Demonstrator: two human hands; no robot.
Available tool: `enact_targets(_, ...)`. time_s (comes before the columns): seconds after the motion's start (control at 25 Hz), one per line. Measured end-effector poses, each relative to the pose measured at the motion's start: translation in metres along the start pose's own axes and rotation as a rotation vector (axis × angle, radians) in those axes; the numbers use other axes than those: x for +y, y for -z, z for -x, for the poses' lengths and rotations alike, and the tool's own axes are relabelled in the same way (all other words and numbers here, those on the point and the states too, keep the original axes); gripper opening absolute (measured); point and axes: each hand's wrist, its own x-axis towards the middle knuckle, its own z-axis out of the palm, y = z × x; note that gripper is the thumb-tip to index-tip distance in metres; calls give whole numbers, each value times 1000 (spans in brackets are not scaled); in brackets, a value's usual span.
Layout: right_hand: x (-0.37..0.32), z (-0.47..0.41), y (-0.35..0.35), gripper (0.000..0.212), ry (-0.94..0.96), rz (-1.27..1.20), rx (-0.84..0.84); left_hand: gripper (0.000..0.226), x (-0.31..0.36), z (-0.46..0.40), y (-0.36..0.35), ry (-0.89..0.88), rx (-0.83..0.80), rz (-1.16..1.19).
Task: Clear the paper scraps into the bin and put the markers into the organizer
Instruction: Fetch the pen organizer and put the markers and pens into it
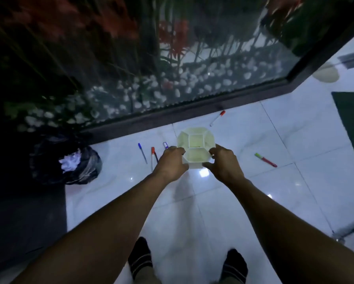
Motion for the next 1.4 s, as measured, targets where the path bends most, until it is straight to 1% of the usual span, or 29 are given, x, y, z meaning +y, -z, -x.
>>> enact_targets(0.12,49,-38,-57,35,-2,45,18,42,-27,-61,-57,-71,-6,-75)
enact_targets(0.2,81,-64,-89,34,6,88,34,37,-43,-98,-89,-107,-19,-111)
enact_targets(0.28,105,-86,-113,33,18,156,8,30,-55,-129,-114,-120,-12,-130)
enact_targets(0.52,146,-138,-157,45,104,383,-76,31,-78,-191,-164,-159,-21,-178)
enact_targets(0.56,149,-145,-158,46,102,414,-102,32,-81,-198,-167,-179,-17,-194)
enact_targets(0.68,151,-153,-147,51,71,451,-250,43,-85,-208,-170,-226,-57,-261)
enact_targets(0.76,146,-155,-134,58,76,454,-268,53,-82,-207,-161,-234,-88,-314)
enact_targets(0.88,147,-157,-129,61,99,421,-254,62,-83,-210,-152,-244,-59,-269)
enact_targets(1.0,152,-155,-121,55,75,328,-261,67,-94,-209,-149,-227,-47,-207)
enact_targets(1.12,158,-153,-99,54,34,207,-173,72,-106,-205,-140,-203,-49,-237)
enact_targets(1.24,171,-155,-84,53,18,238,-90,73,-111,-207,-126,-209,0,-216)
enact_targets(1.4,198,-152,-84,51,-27,296,-82,73,-99,-210,-123,-248,67,-240)
